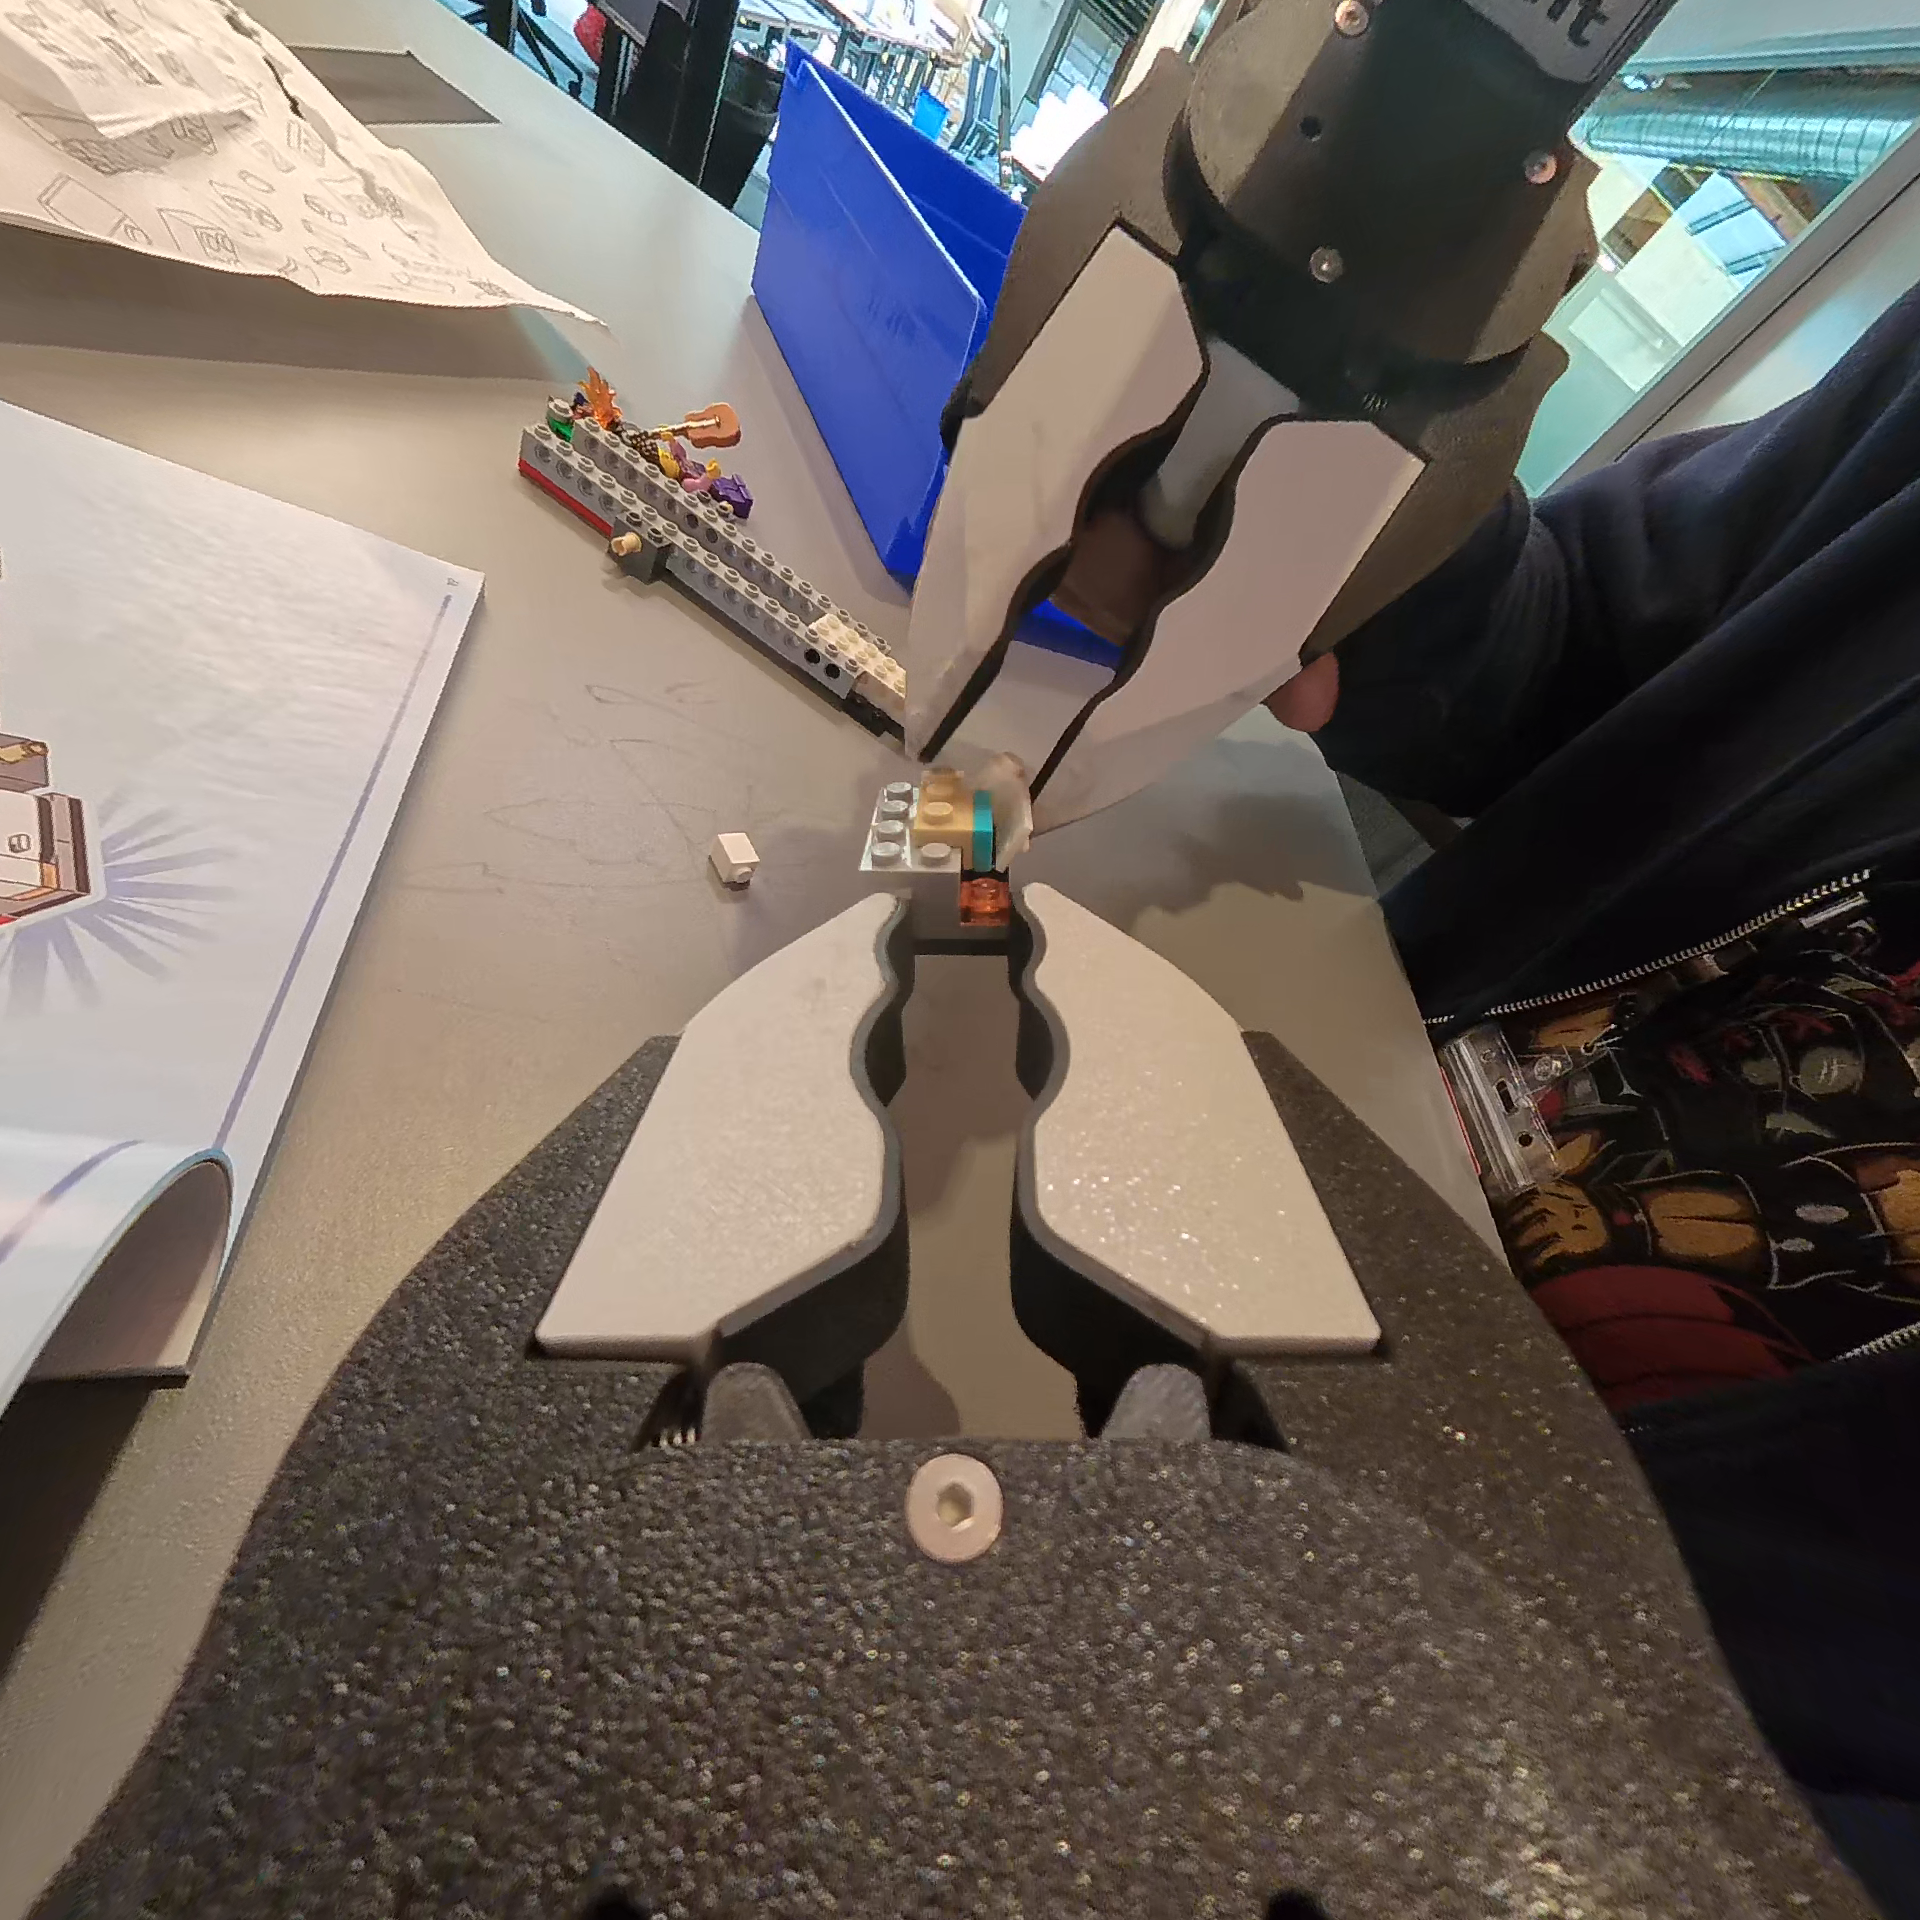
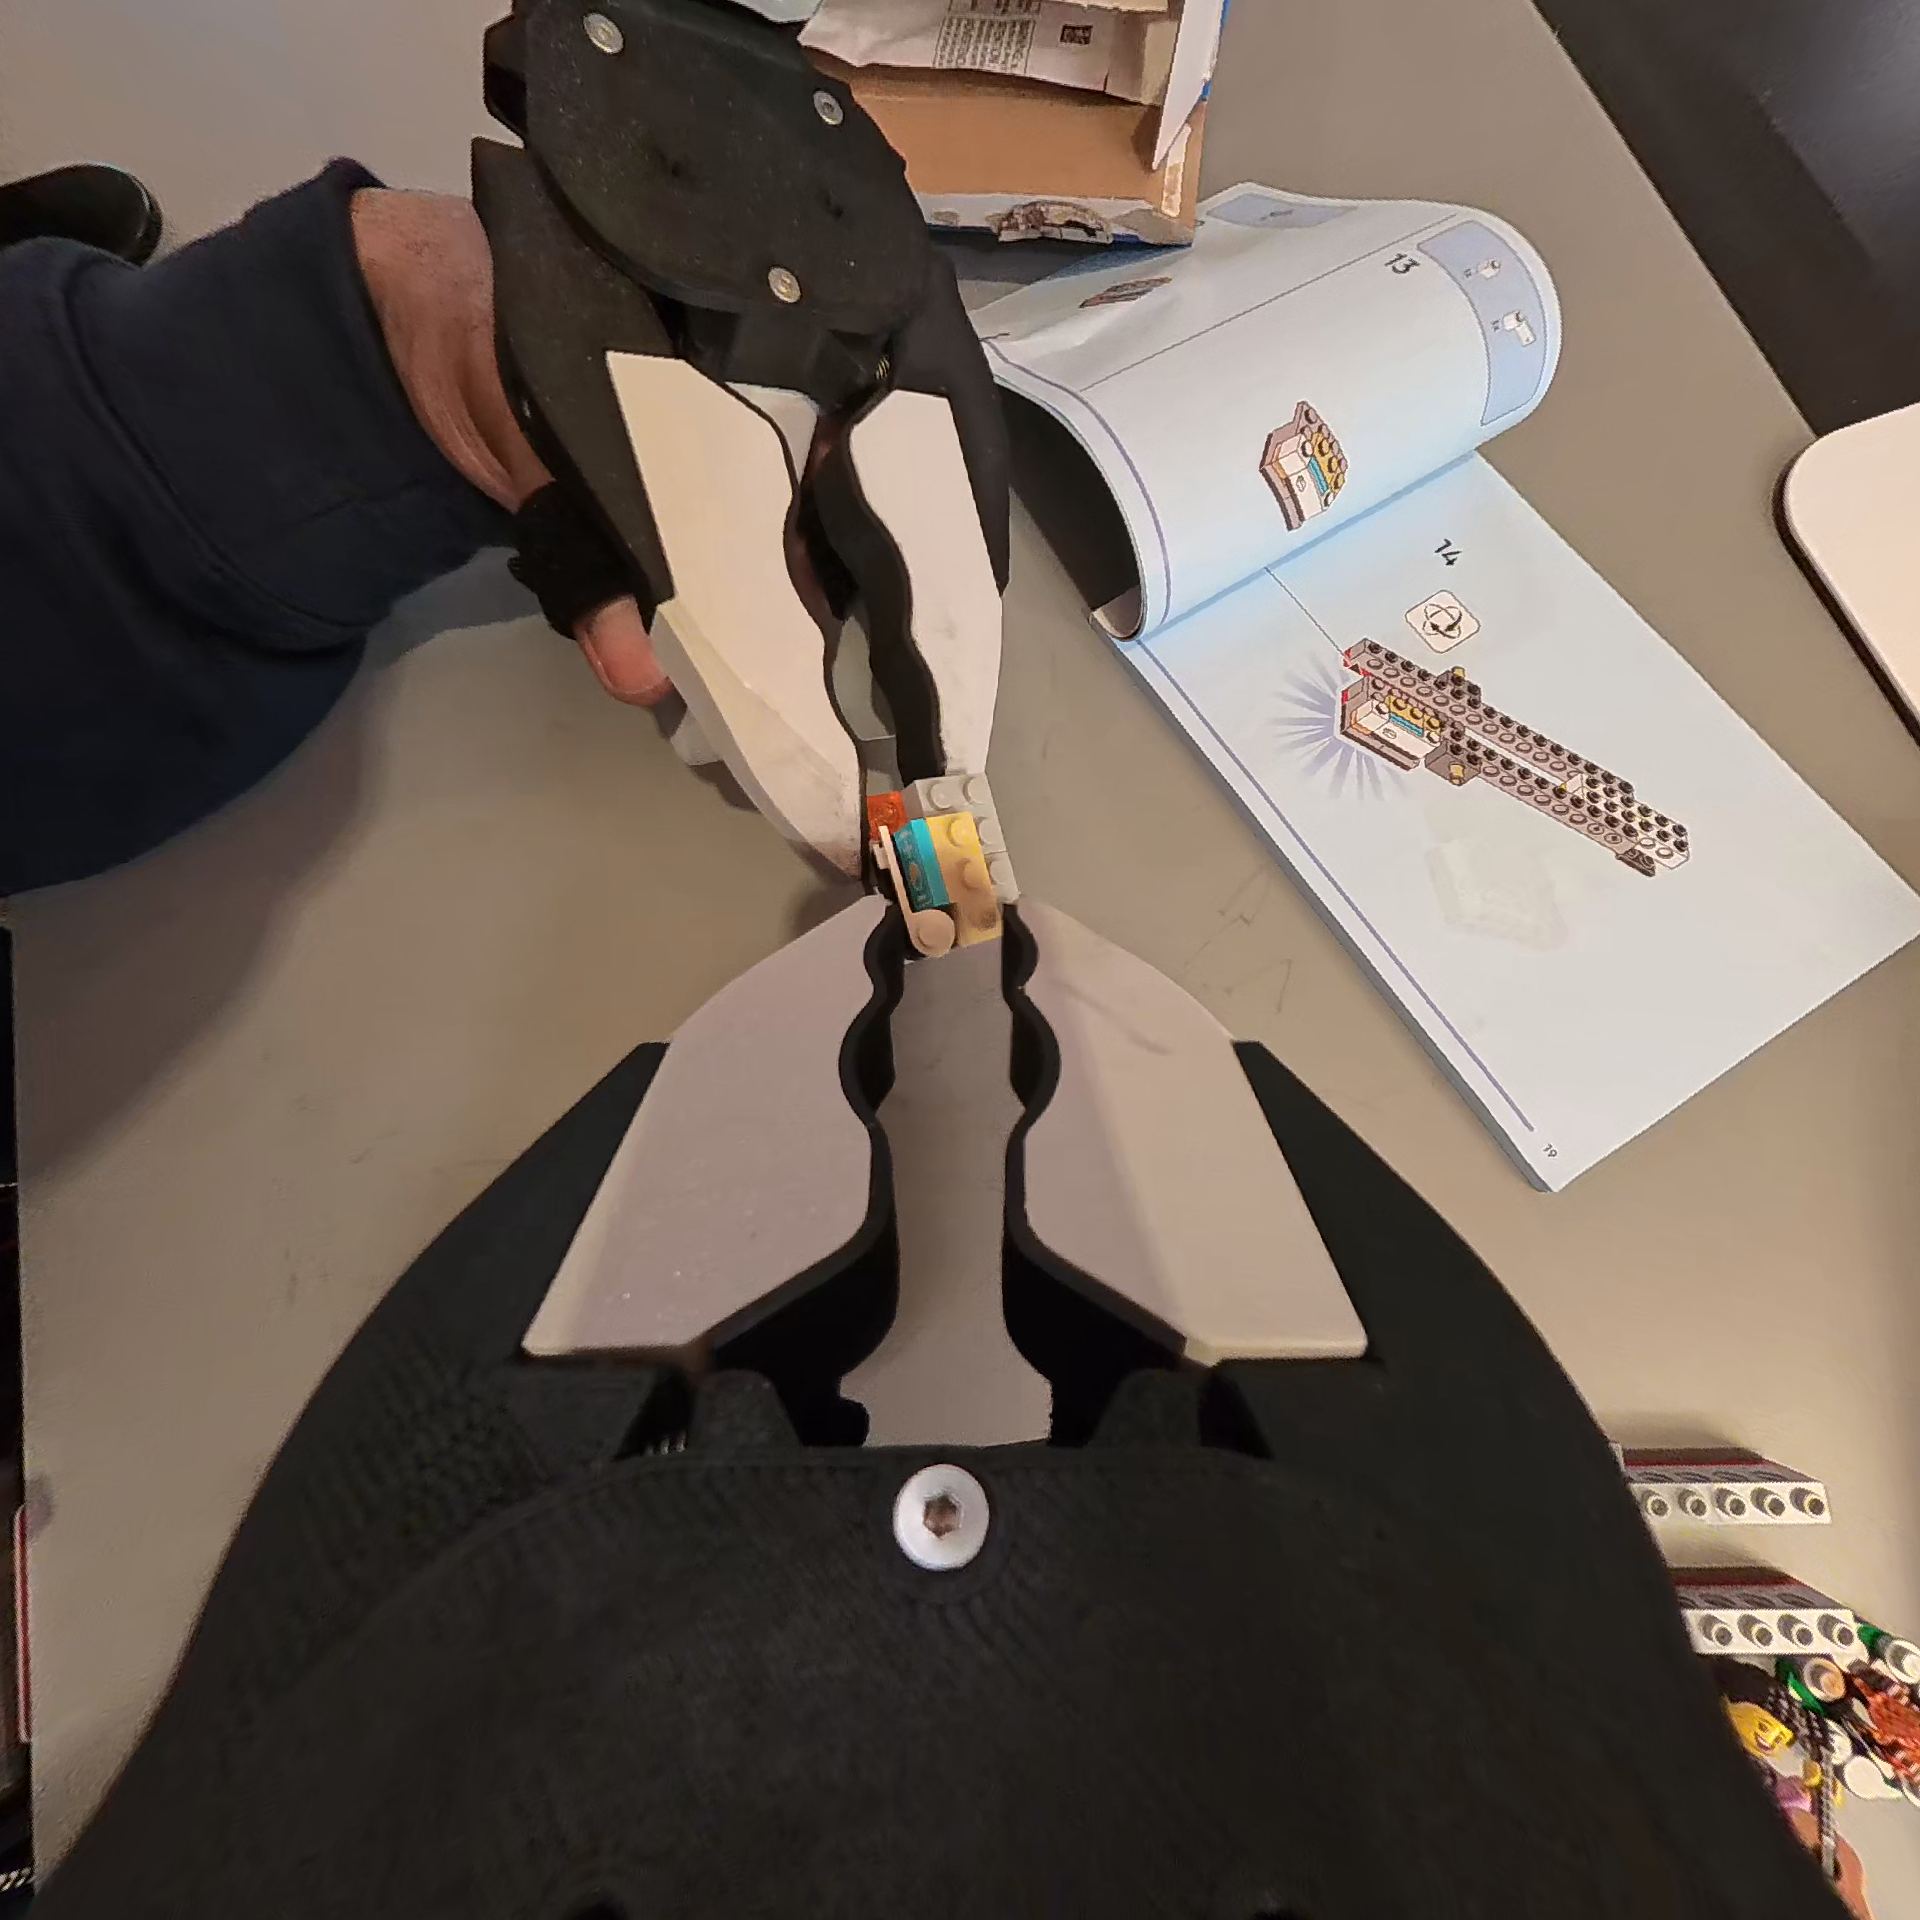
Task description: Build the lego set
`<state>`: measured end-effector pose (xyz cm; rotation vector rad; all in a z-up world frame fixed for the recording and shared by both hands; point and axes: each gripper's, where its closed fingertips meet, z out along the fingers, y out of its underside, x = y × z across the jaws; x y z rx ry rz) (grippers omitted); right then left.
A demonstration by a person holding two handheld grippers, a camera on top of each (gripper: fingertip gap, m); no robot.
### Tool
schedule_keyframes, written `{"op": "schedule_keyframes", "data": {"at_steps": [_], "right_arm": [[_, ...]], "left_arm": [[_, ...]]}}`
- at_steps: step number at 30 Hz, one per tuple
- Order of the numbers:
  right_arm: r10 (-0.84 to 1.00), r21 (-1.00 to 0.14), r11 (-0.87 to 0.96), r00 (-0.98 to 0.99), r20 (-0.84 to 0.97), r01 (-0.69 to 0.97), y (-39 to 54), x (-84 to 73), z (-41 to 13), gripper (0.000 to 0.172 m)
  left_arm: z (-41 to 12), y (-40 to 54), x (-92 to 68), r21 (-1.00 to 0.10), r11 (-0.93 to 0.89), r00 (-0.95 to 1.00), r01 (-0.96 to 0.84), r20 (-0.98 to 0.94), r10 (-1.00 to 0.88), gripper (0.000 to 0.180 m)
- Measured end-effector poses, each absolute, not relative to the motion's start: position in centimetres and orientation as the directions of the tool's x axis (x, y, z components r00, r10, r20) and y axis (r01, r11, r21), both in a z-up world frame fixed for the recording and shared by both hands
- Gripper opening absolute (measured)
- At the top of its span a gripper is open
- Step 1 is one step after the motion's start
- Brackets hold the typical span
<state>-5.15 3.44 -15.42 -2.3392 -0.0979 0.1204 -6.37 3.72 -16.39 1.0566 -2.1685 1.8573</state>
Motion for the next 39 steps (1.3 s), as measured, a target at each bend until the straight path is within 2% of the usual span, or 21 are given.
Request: {"op": "schedule_keyframes", "data": {"at_steps": [11, 17, 24, 28, 30, 34, 39], "right_arm": [[0.119, -0.734, -0.679, 0.988, -0.097, 0.01, 3.4, -5.3, -15.0, 0.018], [0.141, -0.774, -0.631, 0.989, -0.049, 0.051, 3.5, -5.3, -14.1, 0.023], [0.168, -0.851, -0.429, 0.952, 0.255, 0.303, 2.5, -5.0, -13.6, 0.036], [0.051, -0.869, -0.28, 0.911, 0.41, 0.407, 2.7, -4.3, -14.1, 0.048], [0.028, -0.848, -0.225, 0.873, 0.487, 0.481, 2.7, -4.5, -14.1, 0.049], [-0.002, -0.732, -0.165, 0.742, 0.67, 0.661, 2.5, -5.1, -13.3, 0.048], [-0.062, -0.693, -0.147, 0.693, 0.718, 0.705, 2.0, -4.8, -12.9, 0.042]], "left_arm": [[-16.3, 3.7, -6.5, -0.835, 0.014, -0.76, -0.549, 0.493, -0.423, 0.017], [-15.9, 3.7, -6.5, -0.837, -0.012, -0.76, -0.547, 0.503, -0.412, 0.017], [-15.1, 4.2, -6.0, -0.839, -0.077, -0.751, -0.539, 0.52, -0.406, 0.017], [-14.9, 4.5, -5.7, -0.843, -0.104, -0.746, -0.527, 0.518, -0.418, 0.017], [-14.8, 4.4, -5.5, -0.847, -0.112, -0.748, -0.52, 0.515, -0.419, 0.017], [-14.5, 3.7, -5.4, -0.858, -0.114, -0.764, -0.501, 0.5, -0.407, 0.017], [-14.2, 3.0, -5.6, -0.863, -0.118, -0.781, -0.491, 0.496, -0.38, 0.017]]}}
